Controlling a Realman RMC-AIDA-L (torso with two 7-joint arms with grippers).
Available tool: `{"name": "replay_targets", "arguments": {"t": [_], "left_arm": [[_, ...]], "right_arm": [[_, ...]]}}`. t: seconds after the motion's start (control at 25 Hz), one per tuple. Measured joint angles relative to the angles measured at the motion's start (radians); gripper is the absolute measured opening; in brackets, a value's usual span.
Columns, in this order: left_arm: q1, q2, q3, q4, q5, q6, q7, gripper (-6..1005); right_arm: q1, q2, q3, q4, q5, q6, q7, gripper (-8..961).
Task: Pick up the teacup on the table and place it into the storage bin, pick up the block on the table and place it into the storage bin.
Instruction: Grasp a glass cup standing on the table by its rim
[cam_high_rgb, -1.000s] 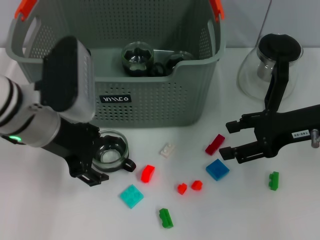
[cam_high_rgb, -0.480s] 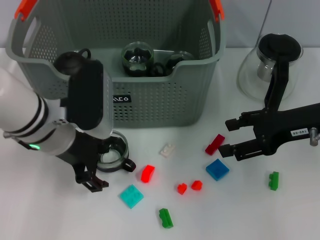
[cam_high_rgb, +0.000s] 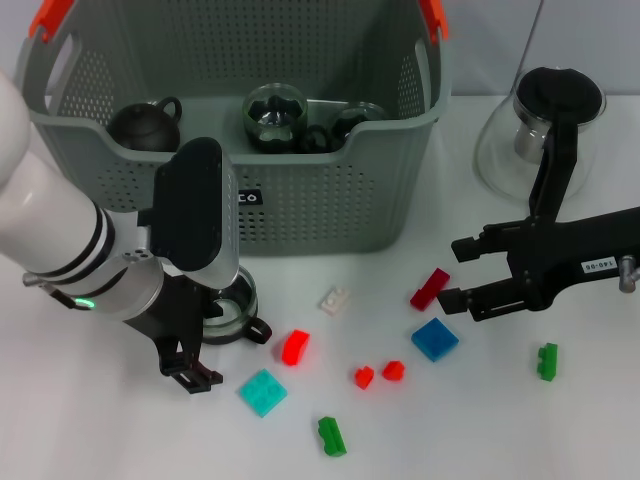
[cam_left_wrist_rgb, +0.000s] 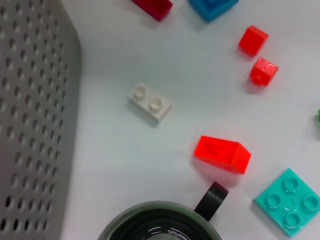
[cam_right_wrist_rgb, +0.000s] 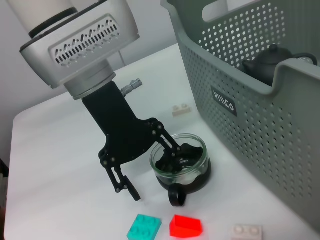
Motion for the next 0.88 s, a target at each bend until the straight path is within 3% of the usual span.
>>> {"name": "replay_targets", "arguments": {"t": [0.36, 0.88], "left_arm": [[-0.011, 0.003, 0.002, -0.033, 0.001, 0.000, -0.007, 811], [-0.022, 0.006, -0.003, -0.041, 0.000, 0.008, -0.030, 368]], "right_arm": [[0.002, 0.000, 0.000, 0.006, 0.000, 0.002, -0.005, 868], [0.000, 0.000, 0.000, 0.006, 0.000, 0.003, -0.006, 868]]}}
